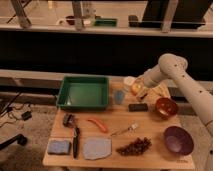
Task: Place apple in paper cup
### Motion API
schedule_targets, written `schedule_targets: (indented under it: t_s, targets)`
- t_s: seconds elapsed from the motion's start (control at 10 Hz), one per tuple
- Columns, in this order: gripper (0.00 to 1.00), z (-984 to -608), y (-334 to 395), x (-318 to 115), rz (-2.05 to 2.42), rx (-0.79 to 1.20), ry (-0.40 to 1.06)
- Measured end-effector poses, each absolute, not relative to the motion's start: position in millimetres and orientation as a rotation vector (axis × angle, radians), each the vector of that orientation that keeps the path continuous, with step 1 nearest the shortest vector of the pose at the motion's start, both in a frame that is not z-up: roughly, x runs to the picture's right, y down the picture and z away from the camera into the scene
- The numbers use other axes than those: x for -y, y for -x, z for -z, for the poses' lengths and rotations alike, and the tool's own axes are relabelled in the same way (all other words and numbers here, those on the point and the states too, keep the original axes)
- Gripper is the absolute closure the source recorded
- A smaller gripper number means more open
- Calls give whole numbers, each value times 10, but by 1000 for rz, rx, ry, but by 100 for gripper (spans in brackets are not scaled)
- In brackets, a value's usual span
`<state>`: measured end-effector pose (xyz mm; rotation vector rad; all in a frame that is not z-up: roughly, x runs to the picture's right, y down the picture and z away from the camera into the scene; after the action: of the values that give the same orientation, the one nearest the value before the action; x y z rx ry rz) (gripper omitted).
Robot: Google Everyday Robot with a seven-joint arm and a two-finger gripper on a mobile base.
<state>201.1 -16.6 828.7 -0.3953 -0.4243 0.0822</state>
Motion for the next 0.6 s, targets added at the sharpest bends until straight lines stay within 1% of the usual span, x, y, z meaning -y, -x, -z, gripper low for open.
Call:
schedule_targets:
  t_s: [0.3, 0.6]
  targets:
    - [94, -8438, -1847, 382, -60, 433, 356]
    - [94, -8491, -1821, 466, -59, 434, 329]
